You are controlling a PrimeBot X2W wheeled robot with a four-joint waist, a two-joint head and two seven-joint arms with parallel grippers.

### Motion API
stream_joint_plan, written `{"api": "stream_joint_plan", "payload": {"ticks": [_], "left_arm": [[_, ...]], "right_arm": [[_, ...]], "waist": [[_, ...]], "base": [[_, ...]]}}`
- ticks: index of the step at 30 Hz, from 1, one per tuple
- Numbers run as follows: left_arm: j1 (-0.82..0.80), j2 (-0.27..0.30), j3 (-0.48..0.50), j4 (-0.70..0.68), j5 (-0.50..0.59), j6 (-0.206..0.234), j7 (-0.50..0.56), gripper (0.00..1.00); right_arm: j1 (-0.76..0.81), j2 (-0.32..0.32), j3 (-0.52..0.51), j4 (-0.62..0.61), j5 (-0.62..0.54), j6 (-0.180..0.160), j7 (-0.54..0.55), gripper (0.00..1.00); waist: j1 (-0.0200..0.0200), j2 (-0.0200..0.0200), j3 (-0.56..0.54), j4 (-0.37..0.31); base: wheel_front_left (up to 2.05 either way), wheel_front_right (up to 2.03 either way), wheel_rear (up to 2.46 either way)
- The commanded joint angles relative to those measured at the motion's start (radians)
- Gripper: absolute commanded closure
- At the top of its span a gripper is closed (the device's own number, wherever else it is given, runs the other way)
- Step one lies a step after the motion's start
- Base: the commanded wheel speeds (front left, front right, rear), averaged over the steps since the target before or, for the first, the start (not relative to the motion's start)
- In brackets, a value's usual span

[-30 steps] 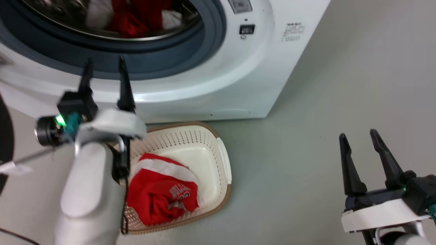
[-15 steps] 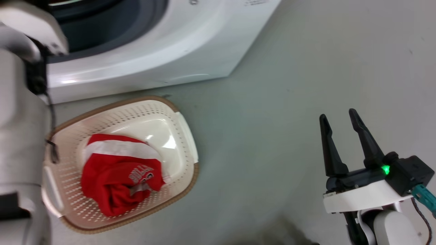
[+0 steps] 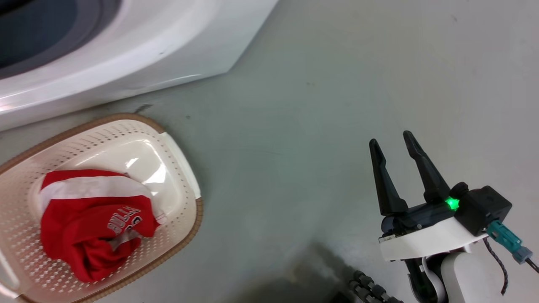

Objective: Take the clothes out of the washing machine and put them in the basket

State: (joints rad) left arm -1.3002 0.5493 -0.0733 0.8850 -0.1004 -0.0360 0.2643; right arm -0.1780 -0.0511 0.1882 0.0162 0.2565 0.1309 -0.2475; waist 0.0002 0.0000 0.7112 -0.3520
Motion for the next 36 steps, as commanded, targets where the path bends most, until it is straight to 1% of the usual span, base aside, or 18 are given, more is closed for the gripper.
{"api": "stream_joint_plan", "payload": {"ticks": [1,5,9,14,15,16,17,19,21,24,26,29,32,36], "left_arm": [[-0.025,0.017,-0.001,0.005,0.002,-0.004,0.041,0.00],[-0.058,0.047,-0.007,0.001,-0.001,-0.012,0.179,0.00],[-0.070,0.065,0.000,-0.017,-0.010,0.011,0.321,0.00],[-0.044,0.077,-0.003,-0.070,-0.012,0.042,0.490,0.00],[-0.036,0.079,-0.002,-0.086,-0.013,0.052,0.518,0.31],[-0.025,0.080,-0.001,-0.101,-0.015,0.060,0.547,0.78],[-0.014,0.082,0.000,-0.122,-0.014,0.068,0.566,1.00],[0.010,0.089,0.002,-0.166,-0.013,0.084,0.596,1.00],[0.037,0.096,0.005,-0.221,-0.010,0.098,0.599,1.00],[0.077,0.105,0.011,-0.305,-0.008,0.119,0.571,1.00],[0.105,0.113,0.014,-0.354,-0.004,0.132,0.532,1.00],[0.148,0.119,0.018,-0.410,0.002,0.146,0.441,1.00],[0.184,0.117,0.014,-0.443,0.010,0.152,0.313,1.00],[0.235,0.080,0.022,-0.432,-0.010,0.169,0.117,1.00]], "right_arm": [[-0.014,0.002,0.006,0.006,0.004,0.000,-0.008,0.00],[-0.024,0.002,0.018,0.014,0.014,0.000,-0.013,0.00],[-0.030,0.002,0.032,0.022,0.021,0.000,-0.016,0.00],[-0.034,0.001,0.044,0.027,0.029,0.000,-0.018,0.00],[-0.036,0.001,0.045,0.029,0.031,0.000,-0.018,0.00],[-0.037,0.001,0.047,0.031,0.033,0.000,-0.019,0.00],[-0.039,0.001,0.048,0.032,0.035,0.000,-0.019,0.00],[-0.042,0.001,0.050,0.031,0.038,0.000,-0.019,0.00],[-0.044,0.001,0.050,0.029,0.039,0.000,-0.019,0.00],[-0.045,0.001,0.048,0.029,0.044,0.000,-0.019,0.00],[-0.045,0.001,0.046,0.031,0.044,0.000,-0.019,0.00],[-0.045,0.001,0.043,0.033,0.042,0.000,-0.019,0.00],[-0.040,0.001,0.034,0.035,0.030,0.000,-0.019,0.00],[-0.025,0.001,0.012,0.036,0.009,0.000,-0.019,0.00]], "waist": [[-0.0002,0.0000,0.023,-0.026],[-0.0002,0.0000,0.042,-0.044],[-0.0002,0.0000,0.053,-0.057],[-0.0002,0.0000,0.056,-0.066],[-0.0002,0.0000,0.056,-0.068],[-0.0002,0.0000,0.056,-0.069],[-0.0002,0.0000,0.056,-0.071],[-0.0002,0.0000,0.054,-0.074],[-0.0002,0.0000,0.053,-0.077],[-0.0002,0.0000,0.049,-0.079],[-0.0002,0.0000,0.045,-0.079],[-0.0002,0.0000,0.030,-0.076],[-0.0002,0.0000,0.002,-0.068],[-0.0002,0.0000,-0.051,-0.048]], "base": [[0.00,0.00,0.00],[0.00,0.00,0.00],[0.00,0.00,0.00],[0.00,0.00,0.00],[0.00,0.00,0.00],[0.00,0.00,0.00],[0.00,0.00,0.00],[0.00,0.00,0.00],[0.00,0.00,0.00],[0.00,0.00,0.00],[0.00,0.00,0.00],[0.00,0.00,0.00],[0.00,0.00,0.00],[0.00,0.00,0.00]]}}
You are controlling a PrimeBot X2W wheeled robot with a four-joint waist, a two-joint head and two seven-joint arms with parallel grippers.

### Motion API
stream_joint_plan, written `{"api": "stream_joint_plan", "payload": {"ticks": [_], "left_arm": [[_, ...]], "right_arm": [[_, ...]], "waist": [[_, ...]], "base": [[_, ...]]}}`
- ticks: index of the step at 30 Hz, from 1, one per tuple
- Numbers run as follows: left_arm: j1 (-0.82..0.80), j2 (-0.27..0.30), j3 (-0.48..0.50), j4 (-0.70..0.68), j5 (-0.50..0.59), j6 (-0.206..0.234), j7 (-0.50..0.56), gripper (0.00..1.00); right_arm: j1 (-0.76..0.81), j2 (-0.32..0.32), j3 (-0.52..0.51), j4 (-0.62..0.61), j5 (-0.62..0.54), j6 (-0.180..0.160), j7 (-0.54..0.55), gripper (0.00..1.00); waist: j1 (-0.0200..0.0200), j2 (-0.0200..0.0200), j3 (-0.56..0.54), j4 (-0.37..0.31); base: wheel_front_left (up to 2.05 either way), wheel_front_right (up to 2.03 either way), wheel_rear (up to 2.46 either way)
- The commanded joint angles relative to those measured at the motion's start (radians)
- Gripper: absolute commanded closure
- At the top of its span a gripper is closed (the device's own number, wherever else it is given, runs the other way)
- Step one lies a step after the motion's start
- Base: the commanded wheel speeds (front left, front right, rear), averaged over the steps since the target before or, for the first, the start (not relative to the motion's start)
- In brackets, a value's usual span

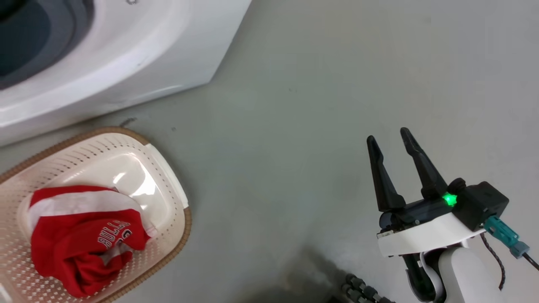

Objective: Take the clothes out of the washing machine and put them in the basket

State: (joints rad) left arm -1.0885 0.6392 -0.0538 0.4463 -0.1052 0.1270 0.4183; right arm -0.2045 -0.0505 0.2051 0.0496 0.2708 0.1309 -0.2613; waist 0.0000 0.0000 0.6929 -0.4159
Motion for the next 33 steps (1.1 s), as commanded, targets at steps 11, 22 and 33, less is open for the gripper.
{"api": "stream_joint_plan", "payload": {"ticks": [11,22,33], "left_arm": [[0.191,-0.150,0.032,0.190,-0.113,-0.020,-0.477,1.00],[0.378,-0.241,0.065,0.311,-0.192,-0.065,-0.672,1.00],[0.607,-0.327,0.138,0.109,-0.176,-0.121,-0.684,1.00]], "right_arm": [[0.086,0.000,-0.073,-0.001,-0.053,0.000,0.024,0.00],[0.175,0.000,-0.112,-0.047,-0.083,0.000,0.077,0.00],[0.254,0.000,-0.154,-0.100,-0.110,0.000,0.127,0.00]], "waist": [[0.0000,0.0000,-0.252,0.073],[0.0000,0.0000,-0.421,0.116],[0.0000,0.0000,-0.549,0.181]], "base": [[0.00,0.00,0.00],[0.00,0.00,0.00],[0.00,0.00,0.00]]}}
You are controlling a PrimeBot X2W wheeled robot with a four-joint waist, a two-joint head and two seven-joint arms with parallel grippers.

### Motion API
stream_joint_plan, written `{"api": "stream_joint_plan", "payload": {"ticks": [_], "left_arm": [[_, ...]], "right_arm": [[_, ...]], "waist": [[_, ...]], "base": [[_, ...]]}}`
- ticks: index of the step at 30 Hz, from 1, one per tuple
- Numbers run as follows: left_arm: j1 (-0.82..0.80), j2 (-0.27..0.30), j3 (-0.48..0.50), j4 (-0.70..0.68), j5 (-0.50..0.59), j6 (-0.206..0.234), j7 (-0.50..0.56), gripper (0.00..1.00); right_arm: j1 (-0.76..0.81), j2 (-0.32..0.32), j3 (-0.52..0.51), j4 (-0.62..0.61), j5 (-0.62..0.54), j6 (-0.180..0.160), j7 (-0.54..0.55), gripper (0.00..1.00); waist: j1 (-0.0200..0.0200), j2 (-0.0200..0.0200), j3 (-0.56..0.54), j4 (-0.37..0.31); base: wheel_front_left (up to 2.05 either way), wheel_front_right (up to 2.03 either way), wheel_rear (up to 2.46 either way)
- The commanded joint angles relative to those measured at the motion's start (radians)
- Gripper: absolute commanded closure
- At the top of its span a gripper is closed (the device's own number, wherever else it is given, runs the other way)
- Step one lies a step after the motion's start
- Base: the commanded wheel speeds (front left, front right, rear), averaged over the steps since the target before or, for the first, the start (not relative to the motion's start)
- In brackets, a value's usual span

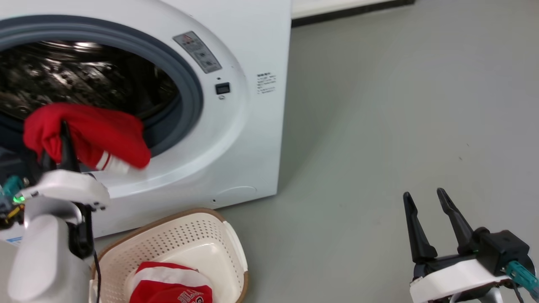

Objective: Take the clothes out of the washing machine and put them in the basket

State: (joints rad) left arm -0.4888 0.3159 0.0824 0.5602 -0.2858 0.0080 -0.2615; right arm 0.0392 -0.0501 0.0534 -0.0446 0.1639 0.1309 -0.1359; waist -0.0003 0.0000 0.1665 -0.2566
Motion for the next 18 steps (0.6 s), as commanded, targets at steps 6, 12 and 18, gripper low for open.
{"api": "stream_joint_plan", "payload": {"ticks": [6,12,18], "left_arm": [[0.153,-0.088,0.015,-0.177,0.047,-0.011,-0.004,1.00],[0.323,-0.182,-0.022,-0.323,0.085,-0.022,-0.004,1.00],[0.470,-0.237,-0.079,-0.387,0.079,-0.023,-0.004,1.00]], "right_arm": [[0.052,0.000,-0.022,-0.028,-0.013,0.000,0.022,0.00],[0.083,0.000,-0.031,-0.052,-0.026,0.000,0.046,0.00],[0.097,0.000,-0.032,-0.075,-0.034,0.000,0.057,0.00]], "waist": [[0.0003,0.0000,-0.073,0.068],[0.0003,0.0000,-0.096,0.111],[0.0003,0.0000,-0.086,0.149]], "base": [[0.00,0.00,0.00],[0.00,0.00,0.00],[0.00,0.00,0.00]]}}
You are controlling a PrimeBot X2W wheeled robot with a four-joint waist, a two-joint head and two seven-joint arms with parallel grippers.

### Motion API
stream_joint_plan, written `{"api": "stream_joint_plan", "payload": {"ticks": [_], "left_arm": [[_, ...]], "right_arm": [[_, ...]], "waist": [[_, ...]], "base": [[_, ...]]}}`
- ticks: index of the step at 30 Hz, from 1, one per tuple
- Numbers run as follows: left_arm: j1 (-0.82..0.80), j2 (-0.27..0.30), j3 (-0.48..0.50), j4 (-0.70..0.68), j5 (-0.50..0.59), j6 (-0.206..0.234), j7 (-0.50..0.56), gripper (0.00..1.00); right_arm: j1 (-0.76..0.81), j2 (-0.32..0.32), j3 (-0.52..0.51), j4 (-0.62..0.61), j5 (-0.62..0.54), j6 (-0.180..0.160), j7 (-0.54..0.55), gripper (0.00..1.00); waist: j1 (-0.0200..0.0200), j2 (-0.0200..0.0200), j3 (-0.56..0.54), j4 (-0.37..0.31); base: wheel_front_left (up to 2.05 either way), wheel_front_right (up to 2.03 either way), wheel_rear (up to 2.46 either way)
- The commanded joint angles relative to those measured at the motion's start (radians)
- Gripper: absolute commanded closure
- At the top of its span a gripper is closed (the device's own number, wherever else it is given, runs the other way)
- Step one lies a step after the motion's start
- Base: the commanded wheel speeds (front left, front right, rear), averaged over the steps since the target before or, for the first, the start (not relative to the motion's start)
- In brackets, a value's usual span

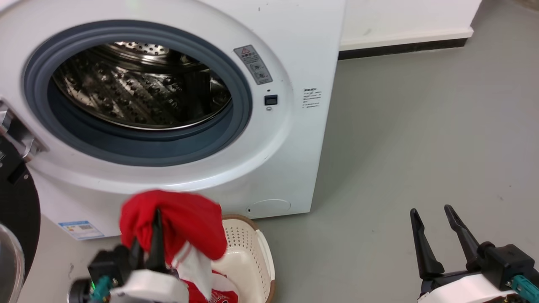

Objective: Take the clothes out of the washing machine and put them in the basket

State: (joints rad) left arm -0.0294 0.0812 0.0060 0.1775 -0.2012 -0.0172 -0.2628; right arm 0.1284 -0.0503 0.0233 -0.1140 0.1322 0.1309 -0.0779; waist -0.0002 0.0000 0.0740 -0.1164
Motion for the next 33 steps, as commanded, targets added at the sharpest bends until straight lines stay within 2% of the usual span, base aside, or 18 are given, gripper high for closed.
{"api": "stream_joint_plan", "payload": {"ticks": [1,7,15,26,33], "left_arm": [[0.027,-0.007,-0.012,-0.006,-0.007,0.006,-0.003,1.00],[0.060,-0.024,-0.052,0.046,-0.033,0.017,-0.003,1.00],[-0.074,-0.029,-0.084,0.210,-0.057,0.010,-0.003,1.00],[-0.353,-0.023,-0.069,0.555,-0.066,-0.015,-0.003,1.00],[-0.491,0.015,0.001,0.785,-0.097,0.005,-0.003,1.00]], "right_arm": [[0.008,0.000,-0.001,-0.009,-0.003,0.000,0.002,0.00],[-0.025,0.000,0.011,-0.029,-0.010,0.000,0.006,0.00],[-0.112,0.000,0.031,-0.044,-0.021,0.000,0.001,0.00],[-0.225,0.000,0.066,-0.018,-0.024,0.000,-0.022,0.00],[-0.274,0.000,0.086,-0.009,-0.018,0.000,-0.040,0.00]], "waist": [[0.0002,0.0000,0.013,0.014],[0.0002,0.0000,0.098,0.040],[0.0002,0.0000,0.286,0.045],[0.0002,0.0000,0.473,0.001],[0.0002,0.0000,0.569,-0.046]], "base": [[0.00,0.00,0.00],[0.00,0.00,0.00],[0.00,0.00,0.00],[0.00,0.00,0.00],[0.00,0.00,0.00]]}}
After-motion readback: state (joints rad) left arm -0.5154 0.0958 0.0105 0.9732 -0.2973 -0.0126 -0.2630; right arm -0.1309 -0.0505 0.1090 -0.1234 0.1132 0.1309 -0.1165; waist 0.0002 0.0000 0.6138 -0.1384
